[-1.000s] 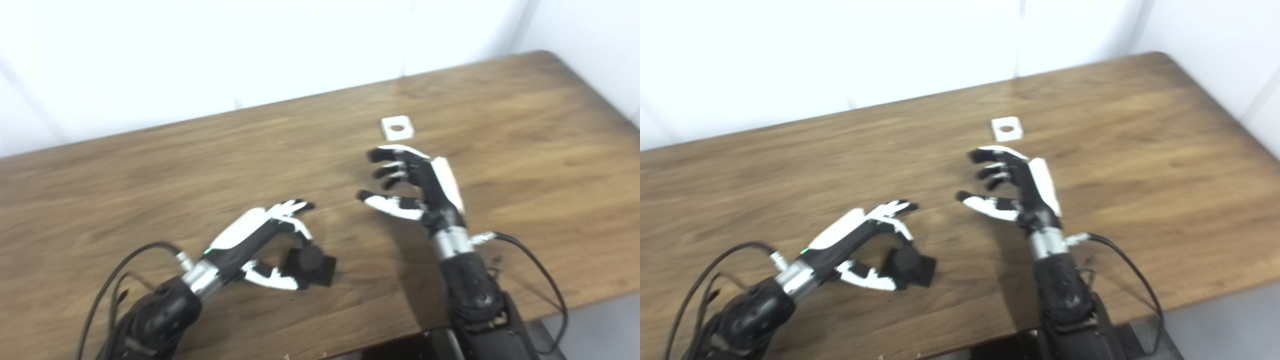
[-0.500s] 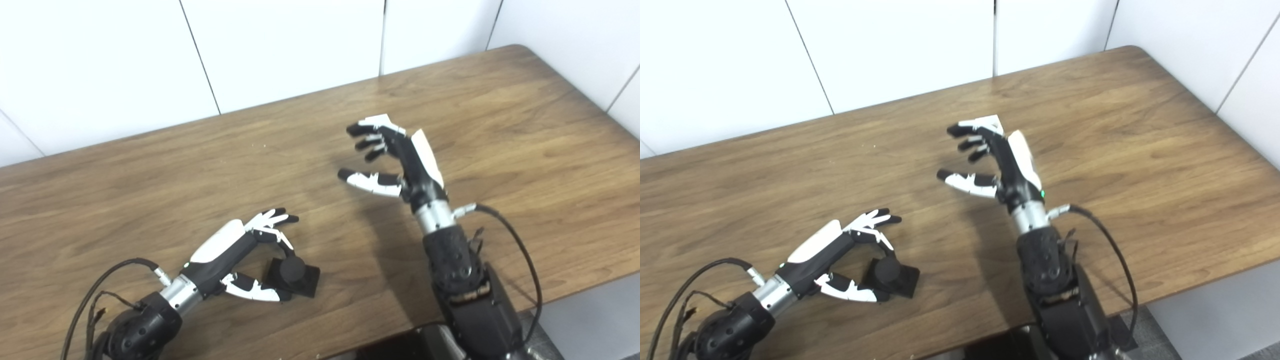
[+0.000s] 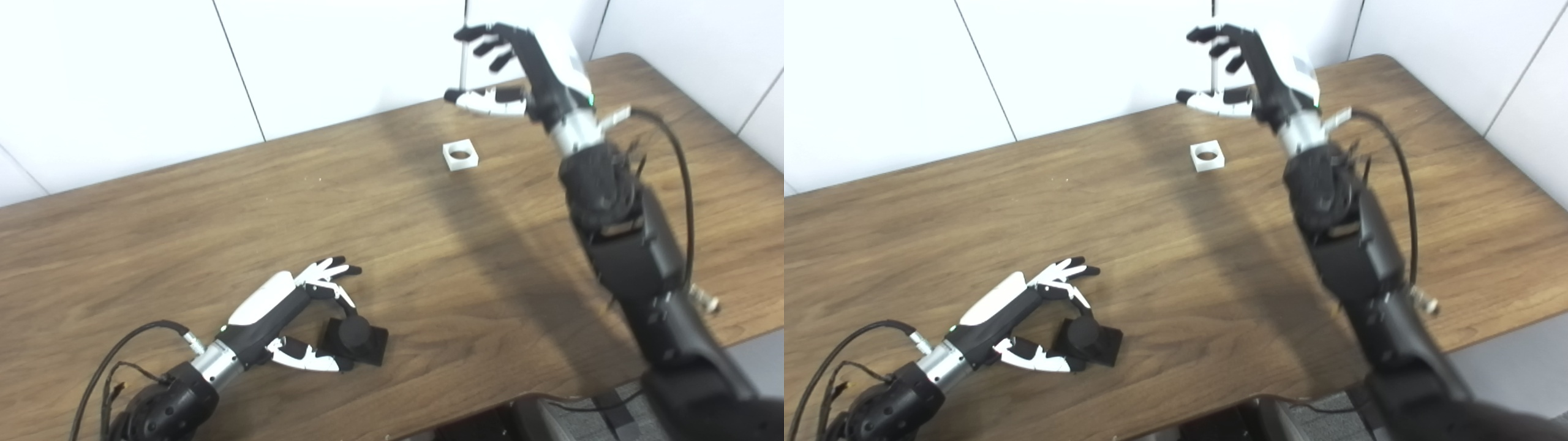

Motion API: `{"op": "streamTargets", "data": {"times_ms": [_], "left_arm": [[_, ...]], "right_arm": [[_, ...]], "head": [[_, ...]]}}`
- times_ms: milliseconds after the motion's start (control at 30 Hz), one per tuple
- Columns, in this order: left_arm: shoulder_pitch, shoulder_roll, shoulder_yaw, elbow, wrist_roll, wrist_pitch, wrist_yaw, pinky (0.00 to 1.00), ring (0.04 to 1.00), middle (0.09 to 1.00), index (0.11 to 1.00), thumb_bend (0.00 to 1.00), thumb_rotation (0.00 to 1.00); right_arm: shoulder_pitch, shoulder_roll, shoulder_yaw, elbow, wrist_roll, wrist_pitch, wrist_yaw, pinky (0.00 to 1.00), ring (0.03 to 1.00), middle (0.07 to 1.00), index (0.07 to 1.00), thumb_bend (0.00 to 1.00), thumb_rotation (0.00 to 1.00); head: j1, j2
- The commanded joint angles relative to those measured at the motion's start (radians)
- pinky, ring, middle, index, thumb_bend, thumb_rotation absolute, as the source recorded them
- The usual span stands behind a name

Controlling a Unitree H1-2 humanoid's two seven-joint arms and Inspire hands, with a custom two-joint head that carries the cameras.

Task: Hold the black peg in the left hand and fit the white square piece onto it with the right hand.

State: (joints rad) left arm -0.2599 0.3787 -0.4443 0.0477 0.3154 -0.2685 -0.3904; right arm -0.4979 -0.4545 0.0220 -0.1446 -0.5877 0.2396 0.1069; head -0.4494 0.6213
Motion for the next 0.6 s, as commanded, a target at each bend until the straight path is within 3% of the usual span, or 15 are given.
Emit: {"op": "streamTargets", "data": {"times_ms": [0,167,300,433,567], "left_arm": [[0.02,0.047,-0.002,0.016,0.044,0.023,-0.038,1.0,1.0,0.929,0.488,0.52,0.05],[0.021,0.045,0.002,0.021,0.035,0.008,-0.035,1.0,1.0,0.928,0.488,0.52,0.05],[0.024,0.038,-0.002,0.033,0.032,0.0,-0.035,1.0,1.0,0.926,0.488,0.52,0.05],[0.026,0.036,-0.003,0.024,0.034,0.015,-0.04,1.0,1.0,0.93,0.488,0.52,0.05],[0.026,0.038,-0.001,0.012,0.029,0.032,-0.048,1.0,1.0,0.937,0.488,0.52,0.05]], "right_arm": [[-0.091,-0.057,0.026,0.029,-0.039,0.014,0.052,0.6,0.768,0.791,0.704,0.63,0.3],[-0.2,-0.15,0.124,0.157,-0.099,0.026,0.181,0.63,0.831,0.858,0.747,0.66,0.34],[-0.252,-0.189,0.175,0.245,-0.09,0.027,0.29,0.79,0.931,0.926,0.776,0.75,0.37],[-0.282,-0.195,0.196,0.303,-0.063,0.054,0.378,0.94,0.995,0.987,0.796,0.84,0.38],[-0.304,-0.19,0.208,0.357,-0.051,0.079,0.427,0.98,1.0,1.0,0.809,0.9,0.36]], "head": [[-0.006,-0.002],[-0.005,-0.003],[-0.005,-0.004],[-0.002,-0.001],[-0.002,0.0]]}}
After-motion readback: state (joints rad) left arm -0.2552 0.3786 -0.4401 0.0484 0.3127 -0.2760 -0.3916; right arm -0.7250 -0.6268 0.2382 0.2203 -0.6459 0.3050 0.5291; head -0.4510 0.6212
